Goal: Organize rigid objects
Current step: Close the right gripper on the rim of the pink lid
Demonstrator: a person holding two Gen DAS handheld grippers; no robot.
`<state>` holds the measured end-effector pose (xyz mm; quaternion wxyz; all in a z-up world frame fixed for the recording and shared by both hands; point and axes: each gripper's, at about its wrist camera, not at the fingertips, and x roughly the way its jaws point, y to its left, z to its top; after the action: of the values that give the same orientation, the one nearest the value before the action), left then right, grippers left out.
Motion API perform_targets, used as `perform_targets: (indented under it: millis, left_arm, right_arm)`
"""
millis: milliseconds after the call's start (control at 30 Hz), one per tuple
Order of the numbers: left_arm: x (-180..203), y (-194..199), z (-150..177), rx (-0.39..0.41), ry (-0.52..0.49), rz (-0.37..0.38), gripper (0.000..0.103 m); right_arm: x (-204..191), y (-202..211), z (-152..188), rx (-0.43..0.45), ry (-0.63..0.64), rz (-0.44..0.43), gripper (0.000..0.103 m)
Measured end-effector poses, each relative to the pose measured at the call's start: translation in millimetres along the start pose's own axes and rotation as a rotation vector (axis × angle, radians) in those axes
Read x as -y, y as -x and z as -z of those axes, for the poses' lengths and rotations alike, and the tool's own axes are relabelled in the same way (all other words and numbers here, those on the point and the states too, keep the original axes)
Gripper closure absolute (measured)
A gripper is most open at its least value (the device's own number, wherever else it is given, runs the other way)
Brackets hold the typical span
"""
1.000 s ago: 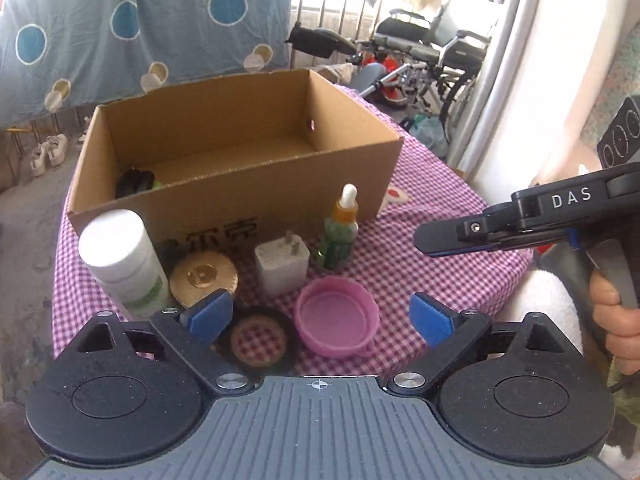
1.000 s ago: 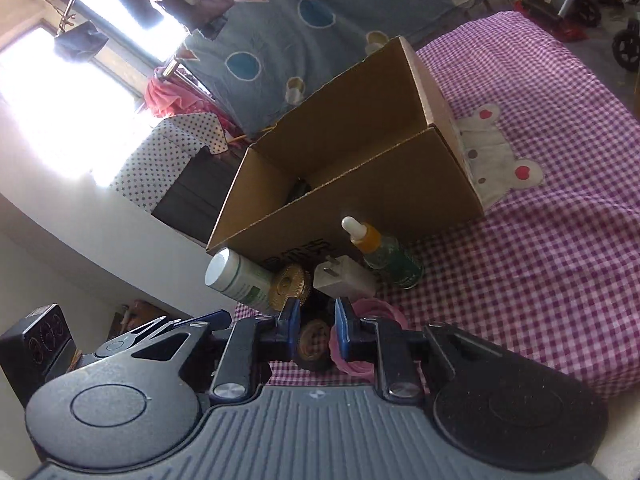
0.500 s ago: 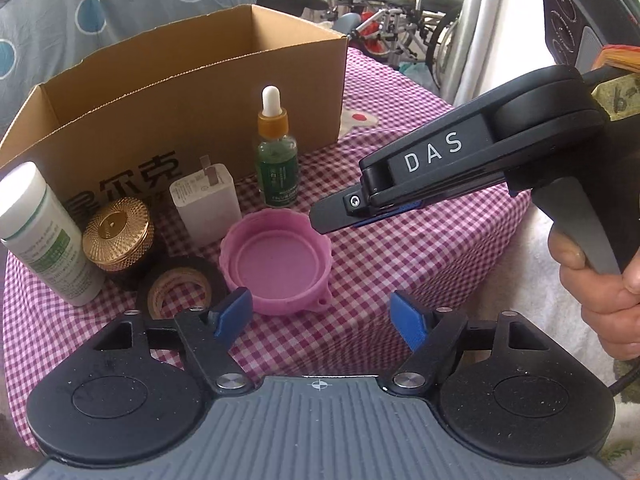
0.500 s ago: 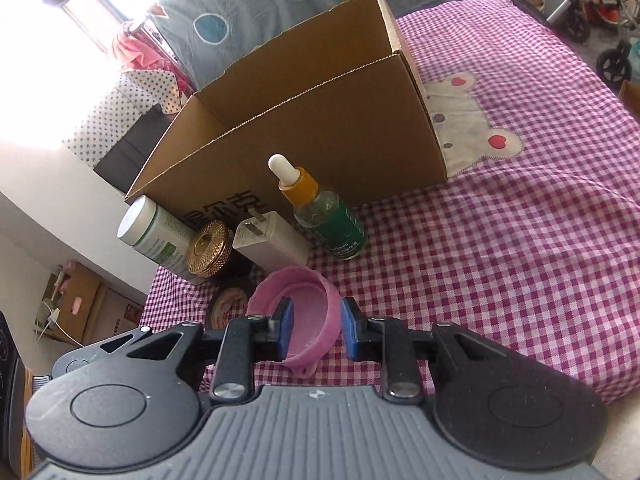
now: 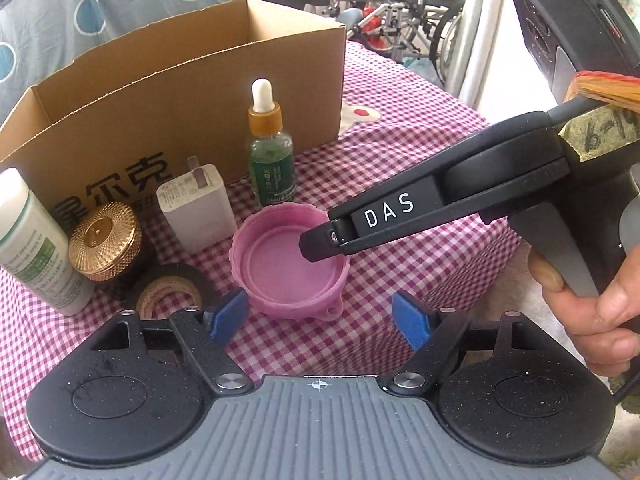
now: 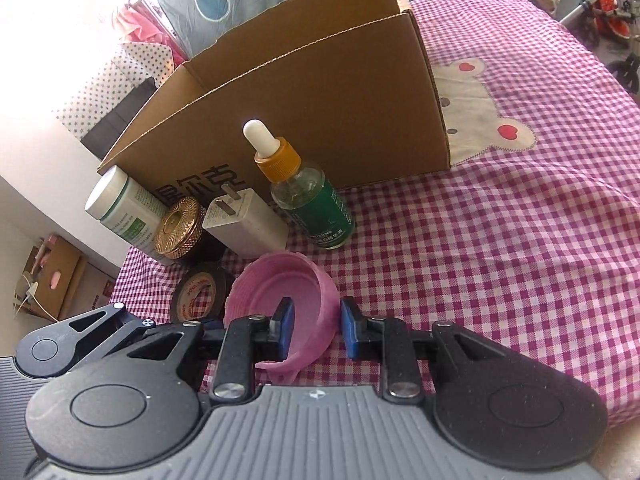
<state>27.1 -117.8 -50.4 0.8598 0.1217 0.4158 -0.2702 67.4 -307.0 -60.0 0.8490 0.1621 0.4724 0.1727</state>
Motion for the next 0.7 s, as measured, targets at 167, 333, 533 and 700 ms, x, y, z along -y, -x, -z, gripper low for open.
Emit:
perform_targets:
  millis: [167, 333, 533, 700]
  left_arm:
    - [13, -2, -2, 0.019, -0.024, 0.067, 0.024]
    - [23, -5, -5, 0.023, -0.054, 0.044, 0.024]
    - [24, -11, -11, 0.009, -0.061, -0.003, 0.024]
    - [24, -17, -13, 0.002, -0.075, -0.03, 0.025]
  right_arm:
    - [14, 16, 4, 0.02, -0.03, 0.048, 0.076]
    - [29, 25, 7, 0.033, -0.086, 0.029, 0.077]
    - [28, 26, 7, 0.04, -0.083, 0.025, 0.077]
    - [29, 26, 7, 0.047, -0.09, 0.015, 0.077]
